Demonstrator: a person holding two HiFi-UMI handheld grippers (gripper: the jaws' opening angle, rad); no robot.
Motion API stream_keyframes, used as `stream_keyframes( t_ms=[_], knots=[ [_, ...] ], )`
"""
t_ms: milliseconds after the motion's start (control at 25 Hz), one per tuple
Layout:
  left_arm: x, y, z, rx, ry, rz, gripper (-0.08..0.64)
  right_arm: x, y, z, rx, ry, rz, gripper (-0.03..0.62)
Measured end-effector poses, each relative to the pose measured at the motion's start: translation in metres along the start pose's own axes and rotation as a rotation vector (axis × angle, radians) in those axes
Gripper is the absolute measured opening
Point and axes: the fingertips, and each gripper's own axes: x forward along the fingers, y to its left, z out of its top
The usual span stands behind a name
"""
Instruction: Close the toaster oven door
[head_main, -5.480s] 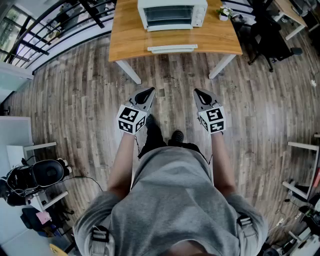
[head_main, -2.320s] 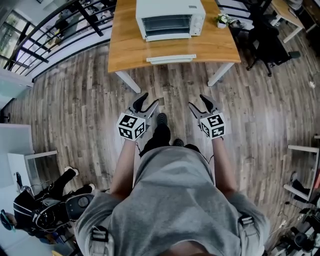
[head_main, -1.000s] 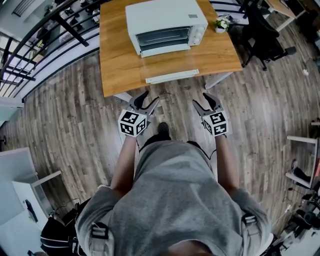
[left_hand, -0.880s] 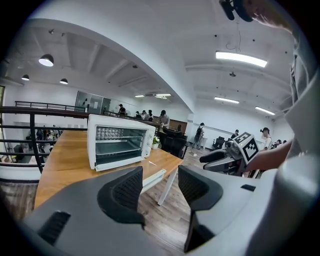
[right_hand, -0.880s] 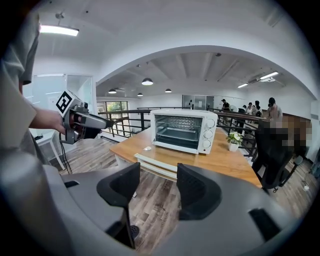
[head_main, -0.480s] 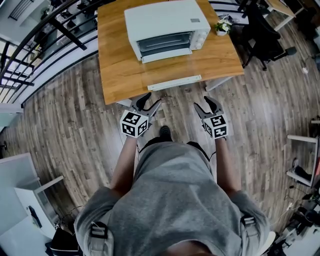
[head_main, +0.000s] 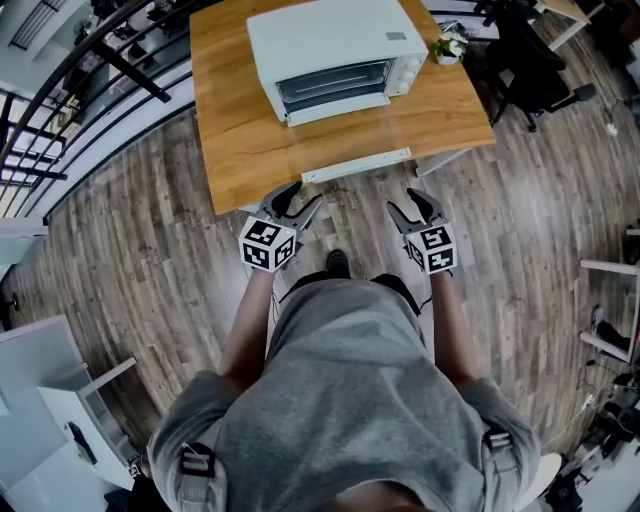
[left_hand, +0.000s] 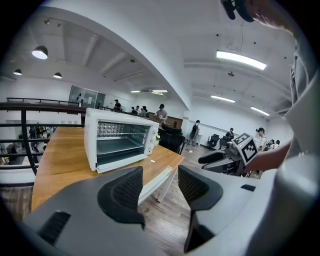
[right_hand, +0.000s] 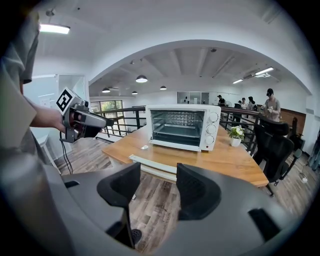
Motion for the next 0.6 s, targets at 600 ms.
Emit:
stream_keyframes(
  t_ms=[600],
  knots=[
    [0.0007,0.0062,0.0002,-0.005,0.005,-0.005,0.235,-0.0006,-0.0081,-0.0082,0.018,0.021,-0.027,0.23]
  ],
)
